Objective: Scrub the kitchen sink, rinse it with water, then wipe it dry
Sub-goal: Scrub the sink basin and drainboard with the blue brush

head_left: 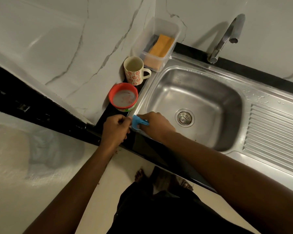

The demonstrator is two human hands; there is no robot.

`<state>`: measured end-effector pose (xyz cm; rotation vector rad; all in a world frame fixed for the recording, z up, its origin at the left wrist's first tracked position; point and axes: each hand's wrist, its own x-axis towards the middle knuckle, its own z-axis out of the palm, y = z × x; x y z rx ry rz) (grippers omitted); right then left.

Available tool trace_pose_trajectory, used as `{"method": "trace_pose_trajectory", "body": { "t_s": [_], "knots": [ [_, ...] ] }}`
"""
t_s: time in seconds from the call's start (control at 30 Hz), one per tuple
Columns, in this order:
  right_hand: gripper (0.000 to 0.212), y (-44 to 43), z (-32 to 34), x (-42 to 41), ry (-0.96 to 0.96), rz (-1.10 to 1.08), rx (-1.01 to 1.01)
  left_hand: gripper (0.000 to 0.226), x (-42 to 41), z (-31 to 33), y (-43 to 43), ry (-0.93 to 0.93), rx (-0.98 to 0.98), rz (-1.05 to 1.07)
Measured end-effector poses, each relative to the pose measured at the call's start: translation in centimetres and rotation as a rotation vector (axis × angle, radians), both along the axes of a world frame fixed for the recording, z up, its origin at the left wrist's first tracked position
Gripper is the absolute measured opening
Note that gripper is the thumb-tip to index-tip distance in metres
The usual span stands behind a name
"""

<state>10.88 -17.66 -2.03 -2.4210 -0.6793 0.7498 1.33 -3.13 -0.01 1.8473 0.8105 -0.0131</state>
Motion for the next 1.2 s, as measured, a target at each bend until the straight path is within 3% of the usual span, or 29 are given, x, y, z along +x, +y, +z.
{"method": "trace_pose_trajectory", "body": {
  "t_s": [0.3,0.63,0.97,1.2],
  "knots": [
    [0.047,-19.0,1.4,-1.3,0.111,-0.151,-0.093,0.026,-0.1,0.2,-0.8,-0.020,-0.072,-0.023],
    [0.049,-7.6,-0.3,-1.8,0.006,-0.084,0.014,0.027,0.0,0.3,-2.7,-0.020,-0.046,-0.072],
    [0.049,-22.3,1.1,-2.2,0.108,-0.245,-0.059,0.028,0.3,0.5,-3.8,-0.038,-0.062,-0.080],
    [0.036,-11.2,-1.2,0.6,0.133,-0.217,0.104,0.025,-0.1,0.3,-4.5,-0.014,-0.045,-0.092]
  ]
}}
